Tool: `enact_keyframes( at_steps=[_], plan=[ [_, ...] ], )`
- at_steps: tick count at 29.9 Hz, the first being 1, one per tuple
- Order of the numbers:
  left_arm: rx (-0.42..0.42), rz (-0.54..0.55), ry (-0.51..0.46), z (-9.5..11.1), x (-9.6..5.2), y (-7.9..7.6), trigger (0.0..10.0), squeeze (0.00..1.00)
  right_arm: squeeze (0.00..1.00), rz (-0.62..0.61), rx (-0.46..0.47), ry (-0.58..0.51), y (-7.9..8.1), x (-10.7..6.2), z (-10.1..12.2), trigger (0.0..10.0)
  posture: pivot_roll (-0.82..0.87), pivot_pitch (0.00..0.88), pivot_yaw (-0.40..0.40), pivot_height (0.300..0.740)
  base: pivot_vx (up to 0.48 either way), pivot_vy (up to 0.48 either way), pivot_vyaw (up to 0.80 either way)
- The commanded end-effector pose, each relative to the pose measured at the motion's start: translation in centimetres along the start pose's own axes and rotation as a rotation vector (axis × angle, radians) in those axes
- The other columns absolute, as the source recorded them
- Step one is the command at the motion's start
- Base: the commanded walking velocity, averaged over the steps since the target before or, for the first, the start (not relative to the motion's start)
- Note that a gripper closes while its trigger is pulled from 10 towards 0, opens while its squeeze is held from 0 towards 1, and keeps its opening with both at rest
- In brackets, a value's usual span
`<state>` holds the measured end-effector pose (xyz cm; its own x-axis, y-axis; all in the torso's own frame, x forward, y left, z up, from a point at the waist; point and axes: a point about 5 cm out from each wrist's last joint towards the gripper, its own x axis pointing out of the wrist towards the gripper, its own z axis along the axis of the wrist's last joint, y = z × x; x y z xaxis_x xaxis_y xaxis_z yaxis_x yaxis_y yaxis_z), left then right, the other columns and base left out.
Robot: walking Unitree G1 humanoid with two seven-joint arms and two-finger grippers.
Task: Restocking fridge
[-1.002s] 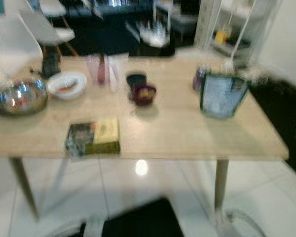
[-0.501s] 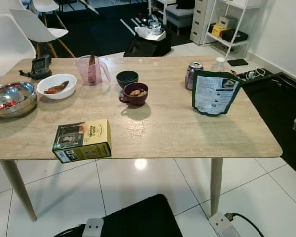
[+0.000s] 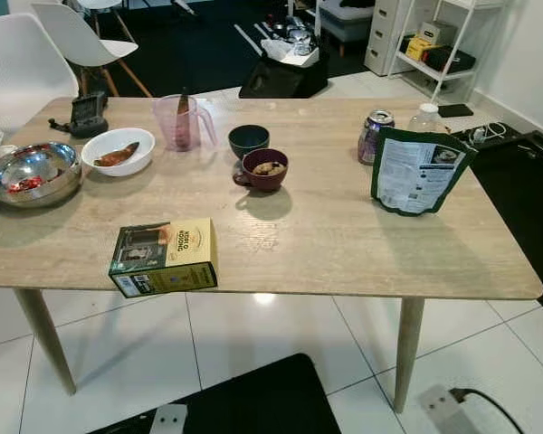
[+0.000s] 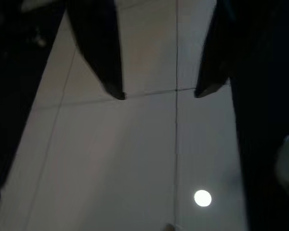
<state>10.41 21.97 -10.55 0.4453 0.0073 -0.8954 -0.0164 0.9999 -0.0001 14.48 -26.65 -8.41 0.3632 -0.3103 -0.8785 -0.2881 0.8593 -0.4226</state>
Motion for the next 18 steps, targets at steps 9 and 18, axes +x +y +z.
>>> enact_keyframes(
  at_steps=[9,18],
  plan=[
    [-0.005,-0.008,-0.004,0.1,0.1,-0.4,10.0,0.00,1.00,-0.315,0.270,0.074,-8.4,-0.8,-2.4,10.0,0.02,0.000,-0.025,0.740,0.000,0.000,0.00],
    [0.002,-0.016,-0.003,0.1,0.1,-0.4,10.0,0.00,1.00,-0.661,0.421,0.100,-17.3,-3.8,-3.9,10.0,0.01,0.000,-0.020,0.740,0.000,0.000,0.00]
  ],
)
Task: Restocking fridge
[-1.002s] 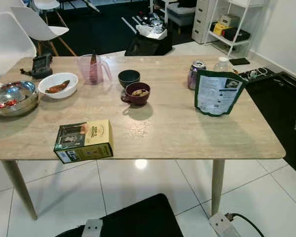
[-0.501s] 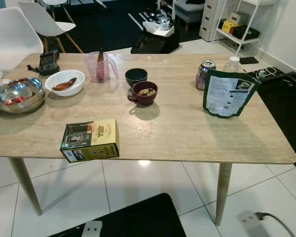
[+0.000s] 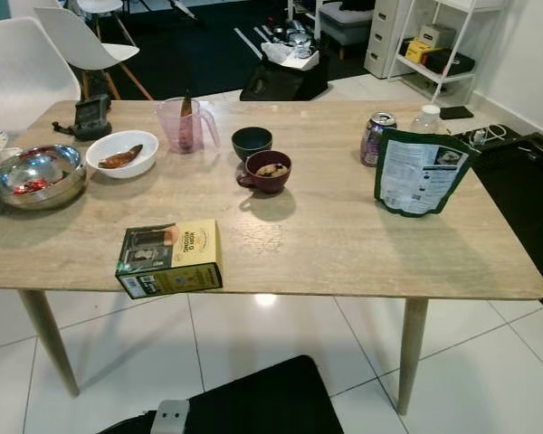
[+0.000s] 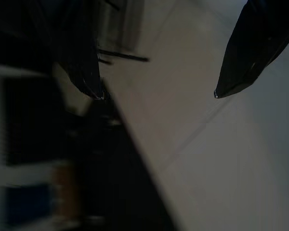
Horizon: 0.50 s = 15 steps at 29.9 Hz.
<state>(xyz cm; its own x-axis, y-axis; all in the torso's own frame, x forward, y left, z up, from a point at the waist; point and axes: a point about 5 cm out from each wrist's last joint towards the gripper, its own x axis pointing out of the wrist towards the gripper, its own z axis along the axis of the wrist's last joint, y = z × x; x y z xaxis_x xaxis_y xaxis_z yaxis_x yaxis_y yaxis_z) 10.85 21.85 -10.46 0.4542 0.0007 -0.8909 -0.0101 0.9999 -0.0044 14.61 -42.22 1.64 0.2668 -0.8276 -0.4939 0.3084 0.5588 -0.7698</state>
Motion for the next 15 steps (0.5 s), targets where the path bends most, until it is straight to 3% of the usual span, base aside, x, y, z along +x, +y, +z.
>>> enact_keyframes(
  at_steps=[1,2,3,4,5,8,9,11,12,15],
  plan=[
    [-0.001,-0.011,0.007,-0.3,0.0,-0.3,10.0,0.00,0.97,-0.076,0.032,-0.002,-1.4,0.2,0.7,10.0,0.01,0.000,-0.021,0.740,0.000,0.000,0.00],
    [-0.001,-0.012,0.007,-0.3,0.0,-0.3,10.0,0.00,0.31,-0.156,0.054,-0.026,-3.3,0.5,1.8,10.0,0.01,0.000,-0.021,0.740,0.000,0.000,0.00],
    [-0.001,-0.012,0.007,-0.4,0.0,-0.3,10.0,0.00,0.31,-0.207,0.070,-0.042,-4.5,0.6,2.5,10.0,0.01,0.000,-0.021,0.740,0.000,0.000,0.00],
    [-0.002,-0.013,0.008,-0.4,0.0,-0.2,10.0,0.00,0.00,-0.268,0.094,-0.071,-6.1,0.6,3.6,10.0,0.01,0.000,-0.022,0.740,0.000,0.000,0.00],
    [-0.002,-0.013,0.008,-0.4,0.0,-0.2,10.0,0.00,0.00,-0.268,0.094,-0.071,-6.1,0.6,3.6,10.0,0.01,0.000,-0.022,0.740,0.000,0.000,0.00],
    [-0.003,-0.015,0.007,-0.4,-0.1,-0.2,10.0,0.00,0.00,-0.408,0.160,-0.171,-10.0,0.2,7.0,10.0,0.01,0.000,-0.026,0.740,0.000,0.000,0.00],
    [-0.003,-0.015,0.007,-0.4,-0.1,-0.2,10.0,0.00,0.00,-0.408,0.160,-0.171,-10.0,0.2,7.0,10.0,0.01,0.000,-0.026,0.740,0.000,0.000,0.00],
    [-0.006,-0.016,0.007,-0.4,-0.1,-0.2,10.0,0.00,0.00,-0.484,0.219,-0.290,-12.3,-0.7,10.3,10.0,0.01,0.000,-0.026,0.740,0.000,0.000,0.00],
    [-0.007,-0.017,0.008,-0.5,-0.1,-0.2,10.0,0.00,0.00,-0.465,0.305,-0.382,-12.7,-1.4,12.5,10.0,0.02,0.000,-0.027,0.740,0.000,0.000,0.00],
    [-0.007,-0.017,0.008,-0.5,-0.1,-0.2,10.0,0.00,0.00,-0.436,0.375,-0.450,-12.8,-2.0,14.1,10.0,0.01,0.000,-0.027,0.740,0.000,0.000,0.00]
  ],
)
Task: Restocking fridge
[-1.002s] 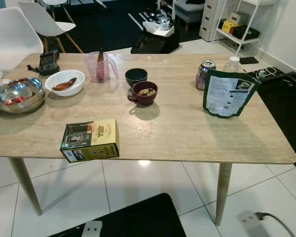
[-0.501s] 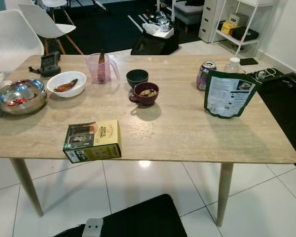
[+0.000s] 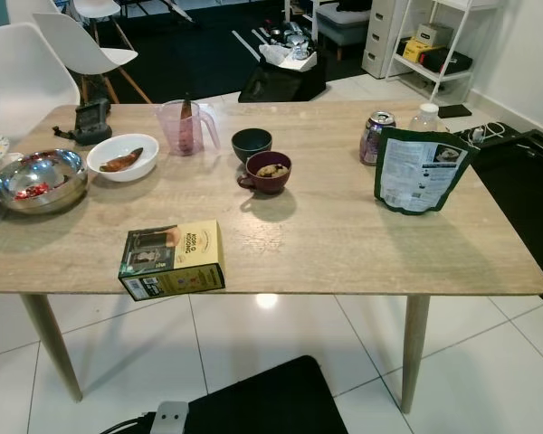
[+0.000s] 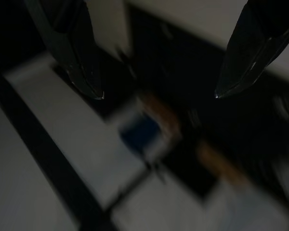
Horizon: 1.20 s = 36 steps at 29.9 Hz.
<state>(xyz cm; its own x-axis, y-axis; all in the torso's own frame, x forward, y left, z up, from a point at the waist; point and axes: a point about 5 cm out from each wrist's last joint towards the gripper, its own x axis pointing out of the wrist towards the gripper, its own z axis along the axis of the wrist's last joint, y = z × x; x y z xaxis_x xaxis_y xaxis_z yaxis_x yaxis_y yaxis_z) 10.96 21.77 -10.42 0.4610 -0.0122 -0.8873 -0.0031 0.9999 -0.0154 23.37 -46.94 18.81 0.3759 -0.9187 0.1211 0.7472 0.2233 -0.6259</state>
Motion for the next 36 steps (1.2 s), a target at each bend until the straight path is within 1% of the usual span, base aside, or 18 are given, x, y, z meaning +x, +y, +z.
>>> enact_keyframes(
  at_steps=[1,2,4,5,6,8,9,12,15,16,18,21,24,28,29,30,34,36],
  plan=[
    [-0.010,-0.005,0.017,-0.6,-0.1,-0.2,10.0,0.00,0.00,0.059,0.137,-0.027,1.0,-0.2,1.2,10.0,0.01,0.000,-0.027,0.740,0.000,0.000,0.00],
    [-0.009,-0.006,0.020,-0.7,-0.1,-0.2,10.0,0.00,0.00,0.157,0.284,-0.075,2.4,-0.7,3.2,10.0,0.02,0.000,-0.032,0.740,0.000,0.000,0.00],
    [-0.005,-0.009,0.026,-0.9,-0.1,-0.4,10.0,0.00,0.00,0.442,0.571,-0.162,5.9,-2.5,7.2,10.0,0.03,0.000,-0.034,0.740,0.000,0.000,0.00],
    [-0.004,-0.010,0.028,-1.0,-0.1,-0.5,10.0,0.00,0.00,0.535,0.654,-0.189,7.0,-3.3,8.4,10.0,0.03,0.000,-0.034,0.740,0.000,0.000,0.00],
    [-0.004,-0.010,0.028,-1.0,-0.1,-0.5,10.0,0.00,0.00,0.535,0.654,-0.189,7.0,-3.3,8.4,10.0,0.03,0.000,-0.034,0.740,0.000,0.000,0.00],
    [-0.003,-0.012,0.029,-1.1,-0.2,-0.5,10.0,0.00,0.00,0.808,0.793,-0.247,9.8,-5.7,10.8,10.0,0.04,0.000,-0.037,0.740,0.000,0.000,0.00],
    [-0.003,-0.012,0.029,-1.1,-0.2,-0.5,10.0,0.00,0.00,0.808,0.793,-0.247,9.8,-5.7,10.8,10.0,0.04,0.000,-0.037,0.740,0.000,0.000,0.00],
    [-0.001,-0.013,0.033,-1.7,-0.4,-0.3,10.0,0.00,0.00,1.144,0.927,-0.328,12.2,-8.9,13.1,10.0,0.05,0.000,-0.034,0.740,0.000,0.000,0.00],
    [0.003,-0.013,0.039,-2.0,-0.5,-0.1,10.0,0.00,0.00,1.208,0.941,-0.351,12.6,-9.6,13.5,10.0,0.06,0.000,-0.031,0.740,0.000,0.000,0.00],
    [0.008,-0.012,0.047,-2.4,-0.7,0.1,10.0,0.00,0.00,1.260,0.977,-0.371,12.8,-10.1,14.0,10.0,0.07,0.000,-0.027,0.740,0.000,0.000,0.00],
    [0.014,-0.010,0.066,-3.4,-1.0,0.4,10.0,0.00,0.00,1.318,0.991,-0.406,13.0,-10.6,14.6,10.0,0.07,0.002,-0.024,0.740,0.000,0.000,0.00],
    [0.016,-0.009,0.072,-3.6,-1.2,0.5,10.0,0.00,0.00,1.335,0.985,-0.416,13.0,-10.7,14.8,10.0,0.07,0.002,-0.024,0.740,0.000,0.000,0.00],
    [0.021,-0.007,0.088,-4.5,-1.6,0.9,10.0,0.00,0.00,1.378,0.937,-0.459,12.8,-10.8,15.1,10.0,0.08,0.029,-0.020,0.740,0.000,0.000,0.00],
    [0.026,-0.010,0.091,-4.8,-1.7,1.0,10.0,0.00,0.00,1.382,0.848,-0.472,12.7,-10.7,15.2,10.0,0.08,0.048,-0.019,0.740,0.000,0.000,0.00],
    [0.026,-0.010,0.091,-4.8,-1.7,1.0,10.0,0.00,0.00,1.382,0.848,-0.472,12.7,-10.7,15.2,10.0,0.08,0.048,-0.019,0.740,0.000,0.000,0.00],
    [0.028,-0.013,0.087,-4.8,-1.8,1.0,10.0,0.00,0.00,1.379,0.805,-0.479,12.8,-10.7,15.3,10.0,0.09,0.061,-0.019,0.740,0.000,0.000,0.00],
    [0.037,-0.026,0.067,-4.5,-1.7,0.8,10.0,0.00,0.00,1.331,0.768,-0.485,12.7,-10.6,15.8,10.0,0.09,0.077,-0.017,0.740,0.000,0.000,0.00],
    [0.040,-0.029,0.062,-4.4,-1.6,0.8,10.0,0.00,0.00,1.299,0.721,-0.490,12.7,-10.5,15.9,10.0,0.09,0.084,-0.019,0.740,0.000,0.000,0.00]
  ],
)
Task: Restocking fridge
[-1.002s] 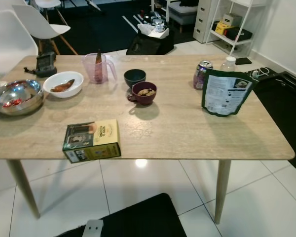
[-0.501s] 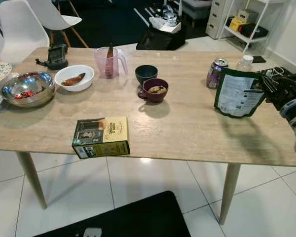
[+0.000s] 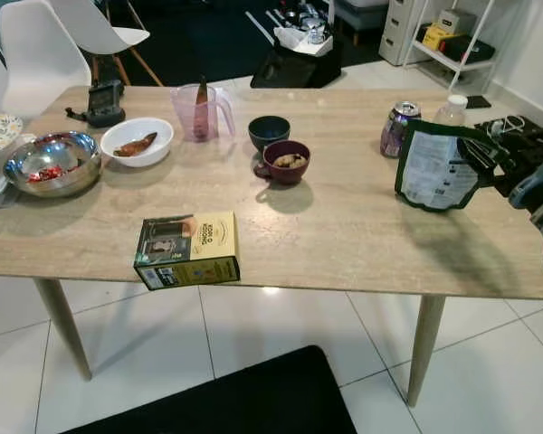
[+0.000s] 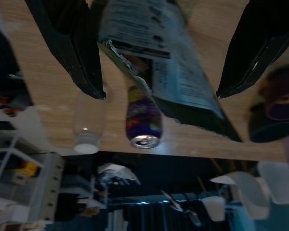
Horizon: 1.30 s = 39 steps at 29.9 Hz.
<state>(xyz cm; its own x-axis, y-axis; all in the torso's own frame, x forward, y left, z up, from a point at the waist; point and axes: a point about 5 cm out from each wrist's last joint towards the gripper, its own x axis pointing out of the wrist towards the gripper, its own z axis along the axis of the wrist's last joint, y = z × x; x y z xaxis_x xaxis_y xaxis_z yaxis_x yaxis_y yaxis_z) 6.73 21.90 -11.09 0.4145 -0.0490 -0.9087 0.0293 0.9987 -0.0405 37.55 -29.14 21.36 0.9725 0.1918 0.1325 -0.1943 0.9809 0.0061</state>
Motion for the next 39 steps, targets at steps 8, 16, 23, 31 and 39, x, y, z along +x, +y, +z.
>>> enact_keyframes(
  at_steps=[8,16,23,31,39],
  plan=[
    [0.025,0.002,0.012,-0.6,-0.4,0.5,10.0,0.00,0.00,-0.027,-0.104,0.026,0.1,0.5,0.6,10.0,0.10,0.088,-0.021,0.740,0.000,0.000,0.00],
    [0.029,0.003,0.022,-0.9,-0.4,0.5,10.0,0.00,0.00,0.071,-0.134,0.101,1.4,0.8,-0.6,10.0,0.10,0.064,-0.023,0.740,0.000,0.000,0.00],
    [0.034,-0.002,0.005,-0.3,-0.2,0.4,10.0,0.00,0.00,0.165,-0.137,0.151,2.4,0.8,-1.6,10.0,0.09,0.049,-0.024,0.740,0.000,0.000,0.00],
    [0.040,-0.012,0.000,-0.1,-0.1,0.2,10.0,0.00,0.00,0.163,-0.166,0.174,2.5,0.7,-2.0,10.0,0.08,0.050,-0.023,0.740,0.000,0.000,0.00],
    [0.039,-0.014,-0.002,-0.1,-0.1,0.1,10.0,0.00,0.00,0.079,-0.186,0.288,1.9,-0.7,-5.0,10.0,0.08,0.048,-0.022,0.740,0.000,0.000,0.00]
  ],
)
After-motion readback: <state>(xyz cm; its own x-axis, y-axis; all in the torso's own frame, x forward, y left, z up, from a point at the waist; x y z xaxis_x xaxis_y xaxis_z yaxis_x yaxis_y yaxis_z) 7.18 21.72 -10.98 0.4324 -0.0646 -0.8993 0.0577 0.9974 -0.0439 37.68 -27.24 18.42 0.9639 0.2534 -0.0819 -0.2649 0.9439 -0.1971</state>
